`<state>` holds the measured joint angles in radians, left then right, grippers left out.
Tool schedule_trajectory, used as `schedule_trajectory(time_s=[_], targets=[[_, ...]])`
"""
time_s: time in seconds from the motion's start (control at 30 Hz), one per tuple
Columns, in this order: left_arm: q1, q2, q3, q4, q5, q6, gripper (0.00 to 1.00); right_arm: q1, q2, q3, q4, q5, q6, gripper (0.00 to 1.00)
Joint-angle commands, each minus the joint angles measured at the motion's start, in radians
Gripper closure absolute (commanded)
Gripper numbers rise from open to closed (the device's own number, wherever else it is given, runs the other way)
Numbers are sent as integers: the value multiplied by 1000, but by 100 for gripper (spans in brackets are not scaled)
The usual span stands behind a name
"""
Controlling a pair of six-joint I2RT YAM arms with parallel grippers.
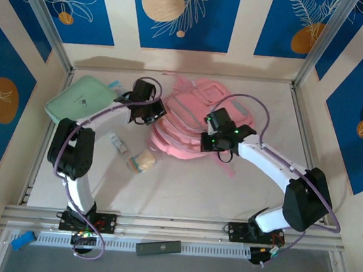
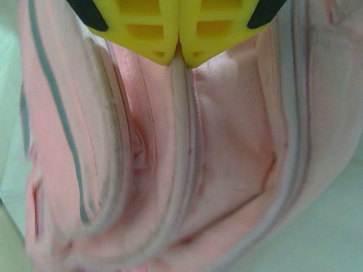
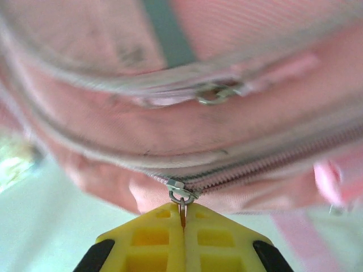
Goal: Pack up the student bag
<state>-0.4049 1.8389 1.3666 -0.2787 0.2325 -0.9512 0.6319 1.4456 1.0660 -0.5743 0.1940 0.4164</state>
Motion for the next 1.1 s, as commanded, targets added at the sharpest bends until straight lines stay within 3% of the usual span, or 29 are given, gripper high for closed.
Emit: schedule_trajectory(time_s=[0.0,0.1,0.2,0.37,0.5,0.57,0.63,0.77,0.93,1.07], targets=[[20,38,85,-2,49,73,77,97,45,77,-21,-77,-36,100],[19,-32,-13,80,90,30,59,66,109,132,-81,9,7,100],[-9,-134,-184,199,110,-92,51,29,108,111,-61,-7,33,100],[-125,-168,-333,322,83,-275,49,33,82,86,-9,-47,11,100],[-189,-106,-296,362,61,-327,52,55,100,82,-12,-57,-6,100],[-212,-91,-255,311,32,-318,56,70,108,84,-18,-32,-5,100],[-231,-83,-239,278,-26,-309,75,72,118,86,-27,-20,0,100],[-204,-92,-247,220,-122,-284,100,63,110,83,-129,106,89,100],[-120,-102,-206,108,-162,-187,100,-74,6,-62,-230,127,248,100],[-103,-109,-203,102,-142,-142,100,-153,-104,-146,-239,146,266,100]])
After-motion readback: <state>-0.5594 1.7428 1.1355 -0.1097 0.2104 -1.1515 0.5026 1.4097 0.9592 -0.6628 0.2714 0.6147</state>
